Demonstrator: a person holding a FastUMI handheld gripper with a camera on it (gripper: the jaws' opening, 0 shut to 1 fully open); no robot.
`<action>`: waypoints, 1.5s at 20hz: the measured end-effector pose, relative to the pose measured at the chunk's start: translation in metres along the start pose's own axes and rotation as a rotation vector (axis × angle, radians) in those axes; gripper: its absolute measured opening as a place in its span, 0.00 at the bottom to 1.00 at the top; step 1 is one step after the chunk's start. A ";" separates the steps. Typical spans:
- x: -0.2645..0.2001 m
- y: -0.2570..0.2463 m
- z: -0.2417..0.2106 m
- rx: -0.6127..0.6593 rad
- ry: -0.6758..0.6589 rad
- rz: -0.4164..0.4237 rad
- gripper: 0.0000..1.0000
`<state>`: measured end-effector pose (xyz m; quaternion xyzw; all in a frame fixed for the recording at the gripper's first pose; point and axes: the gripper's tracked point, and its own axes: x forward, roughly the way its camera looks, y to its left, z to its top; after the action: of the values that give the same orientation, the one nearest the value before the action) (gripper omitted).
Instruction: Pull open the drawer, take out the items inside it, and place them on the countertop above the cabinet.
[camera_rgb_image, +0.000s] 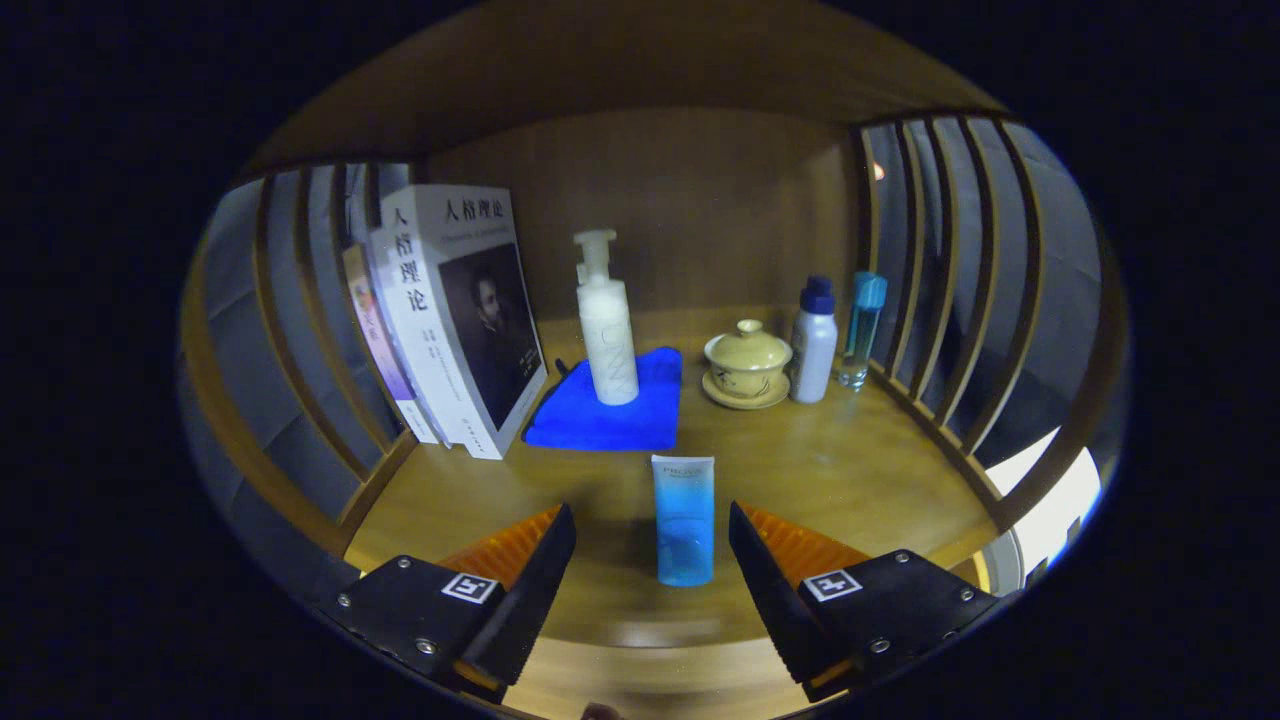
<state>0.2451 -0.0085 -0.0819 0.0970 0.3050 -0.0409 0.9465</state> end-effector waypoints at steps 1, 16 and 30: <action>-0.011 0.001 0.002 0.011 -0.025 0.006 0.95; -0.163 -0.009 -0.029 0.044 -0.410 0.058 0.95; -0.199 0.010 -0.167 -0.090 -0.405 0.013 0.95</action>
<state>-0.0104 0.0400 -0.0966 0.0463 0.1091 -0.0397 0.9922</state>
